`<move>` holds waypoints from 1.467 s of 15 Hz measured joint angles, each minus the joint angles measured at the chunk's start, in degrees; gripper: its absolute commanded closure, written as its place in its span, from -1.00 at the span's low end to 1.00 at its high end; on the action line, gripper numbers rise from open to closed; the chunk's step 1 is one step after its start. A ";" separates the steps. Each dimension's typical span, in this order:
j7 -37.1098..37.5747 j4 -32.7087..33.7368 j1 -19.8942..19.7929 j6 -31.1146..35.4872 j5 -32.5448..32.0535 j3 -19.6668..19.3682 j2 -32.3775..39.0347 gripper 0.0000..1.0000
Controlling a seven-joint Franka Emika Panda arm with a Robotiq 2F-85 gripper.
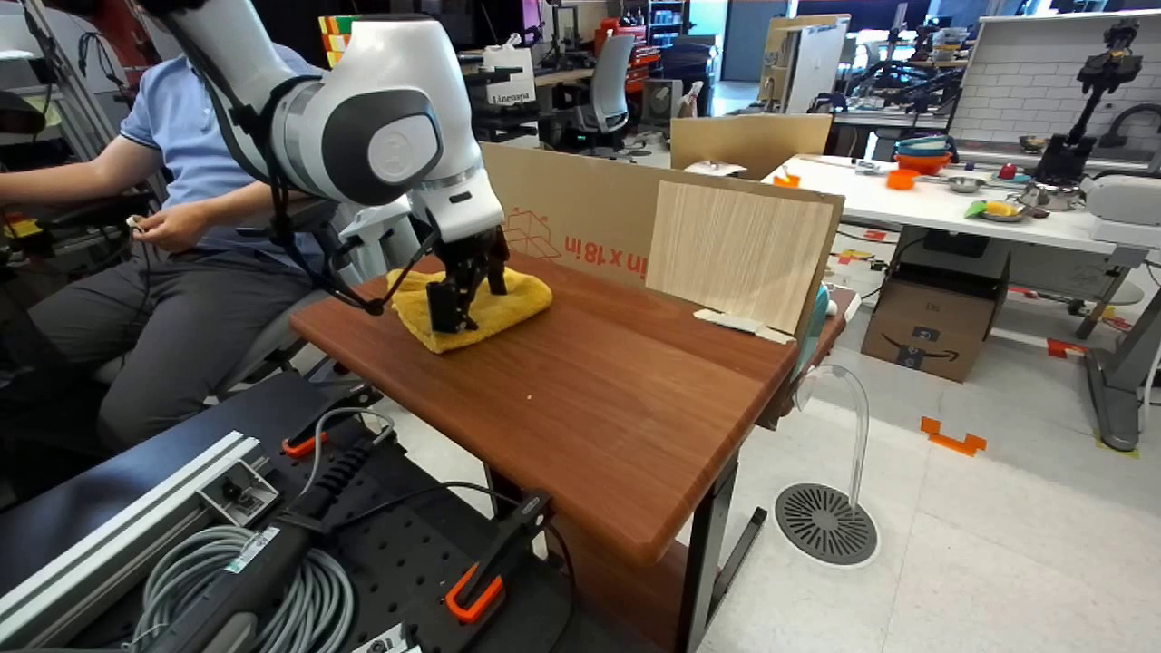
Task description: Move the towel to the right
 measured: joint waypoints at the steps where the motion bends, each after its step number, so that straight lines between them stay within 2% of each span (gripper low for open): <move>1: -1.15 -0.22 -1.30 0.00 1.51 0.21 -0.13 -1.00; 8: -8.57 -0.22 -14.23 -0.55 11.99 0.73 -0.74 -1.00; 11: -8.87 1.65 -17.71 -3.52 14.74 -0.21 -0.43 -1.00; 17: -8.65 4.20 -19.24 -9.35 16.45 -3.73 0.70 -1.00; 22: -11.12 2.34 -19.52 -10.23 17.19 -3.86 -0.68 -1.00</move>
